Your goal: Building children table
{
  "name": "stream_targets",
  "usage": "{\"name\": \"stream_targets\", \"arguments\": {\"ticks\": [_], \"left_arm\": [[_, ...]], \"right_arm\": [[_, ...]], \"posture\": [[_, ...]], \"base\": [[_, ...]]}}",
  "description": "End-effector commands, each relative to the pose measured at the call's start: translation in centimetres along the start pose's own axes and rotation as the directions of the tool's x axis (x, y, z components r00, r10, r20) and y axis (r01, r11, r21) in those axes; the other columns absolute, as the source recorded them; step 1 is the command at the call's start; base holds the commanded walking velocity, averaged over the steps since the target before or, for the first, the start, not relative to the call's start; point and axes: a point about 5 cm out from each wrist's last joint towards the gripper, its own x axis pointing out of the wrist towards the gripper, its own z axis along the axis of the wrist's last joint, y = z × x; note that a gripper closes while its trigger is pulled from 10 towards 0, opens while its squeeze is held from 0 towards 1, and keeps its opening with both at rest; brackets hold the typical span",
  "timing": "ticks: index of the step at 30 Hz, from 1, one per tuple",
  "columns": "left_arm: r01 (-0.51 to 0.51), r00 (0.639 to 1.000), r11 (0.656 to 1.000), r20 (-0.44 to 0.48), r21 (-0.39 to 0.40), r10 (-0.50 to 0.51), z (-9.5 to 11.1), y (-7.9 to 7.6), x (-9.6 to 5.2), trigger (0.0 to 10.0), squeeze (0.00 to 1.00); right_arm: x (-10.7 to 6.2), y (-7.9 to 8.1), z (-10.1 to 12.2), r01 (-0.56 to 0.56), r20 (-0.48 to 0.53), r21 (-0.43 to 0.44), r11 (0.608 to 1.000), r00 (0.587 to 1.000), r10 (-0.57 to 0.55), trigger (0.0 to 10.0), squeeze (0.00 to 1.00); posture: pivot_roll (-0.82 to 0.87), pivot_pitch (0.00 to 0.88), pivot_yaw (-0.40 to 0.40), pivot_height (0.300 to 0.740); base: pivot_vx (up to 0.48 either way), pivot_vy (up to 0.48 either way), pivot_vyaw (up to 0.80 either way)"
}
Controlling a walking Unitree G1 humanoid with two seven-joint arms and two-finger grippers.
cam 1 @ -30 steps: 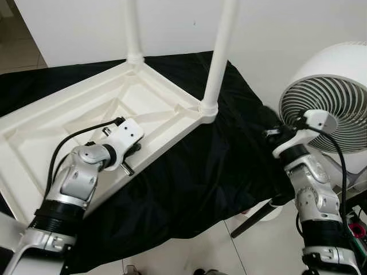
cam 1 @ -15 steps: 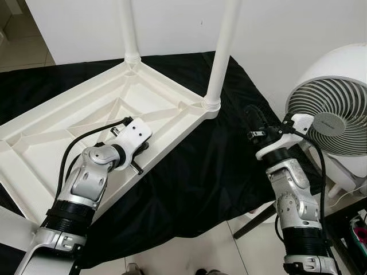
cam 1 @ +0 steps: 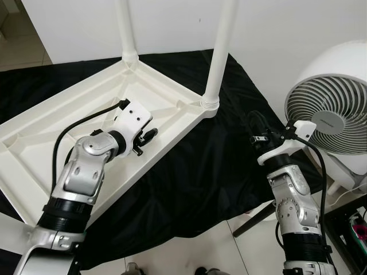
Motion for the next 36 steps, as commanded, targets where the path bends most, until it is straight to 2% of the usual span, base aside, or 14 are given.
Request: {"name": "stream_targets", "arguments": {"ticks": [1, 5, 8, 12, 16, 26, 27, 31, 36], "left_arm": [[0.047, 0.999, 0.999, -0.006, -0.011, -0.047, -0.2, -0.4, -0.3, 10.0, 0.00], [0.104, 0.995, 0.994, 0.005, -0.017, -0.104, -0.1, -0.8, -0.8, 10.0, 0.00], [0.208, 0.978, 0.977, -0.010, -0.050, -0.209, -0.7, -2.3, -1.2, 10.0, 0.00], [0.221, 0.974, 0.973, -0.031, -0.066, -0.224, -1.1, -2.8, -1.1, 10.0, 0.00], [0.186, 0.977, 0.974, -0.078, -0.128, -0.197, -2.1, -3.5, -0.2, 10.0, 0.00], [0.055, 0.988, 0.982, -0.133, -0.179, -0.080, -2.9, -3.1, 0.8, 10.0, 0.00], [0.003, 0.990, 0.980, -0.140, -0.200, -0.032, -2.9, -2.9, 1.2, 10.0, 0.00], [-0.050, 0.993, 0.979, -0.114, -0.200, 0.027, -2.3, -2.5, 1.5, 10.0, 0.00], [-0.054, 0.997, 0.972, -0.073, -0.229, 0.038, -1.4, -2.3, 1.5, 10.0, 0.00]], "right_arm": [[-0.2, 0.1, -0.1, 0.001, -0.004, -0.004, 1.000, 1.000, -0.001, 10.0, 0.00], [-0.3, 0.0, -0.1, 0.001, -0.006, -0.005, 1.000, 1.000, -0.001, 10.0, 0.00], [-0.3, -0.1, -0.1, 0.001, -0.011, -0.009, 1.000, 1.000, -0.001, 10.0, 0.00], [-0.3, -0.2, -0.1, 0.002, -0.011, -0.011, 1.000, 1.000, -0.002, 10.0, 0.00], [-0.2, -0.1, 0.0, 0.003, -0.005, -0.011, 1.000, 1.000, -0.003, 10.0, 0.00], [-0.2, -0.1, 0.1, 0.007, 0.000, -0.014, 1.000, 1.000, -0.007, 10.0, 0.00], [-0.1, -0.1, 0.1, 0.008, 0.002, -0.014, 1.000, 1.000, -0.008, 10.0, 0.00], [0.0, 0.0, 0.1, 0.009, 0.005, -0.011, 1.000, 1.000, -0.009, 10.0, 0.00], [0.0, 0.0, 0.1, 0.010, 0.006, -0.010, 1.000, 1.000, -0.010, 10.0, 0.00]], "posture": [[0.07, 0.127, 0.002, 0.740], [0.08, 0.129, 0.000, 0.740], [0.08, 0.127, 0.002, 0.740], [0.08, 0.126, 0.003, 0.740], [0.07, 0.122, 0.005, 0.740], [0.07, 0.120, 0.007, 0.740], [0.07, 0.119, 0.008, 0.740], [0.07, 0.118, 0.008, 0.740], [0.07, 0.118, 0.008, 0.740]], "base": [[0.000, 0.000, 0.00], [0.000, 0.000, 0.00], [0.000, 0.000, 0.00], [0.000, 0.000, 0.00], [0.000, 0.000, 0.00], [0.000, 0.000, 0.00], [0.000, 0.000, 0.00], [0.000, 0.000, 0.00], [0.000, 0.000, 0.00]]}}
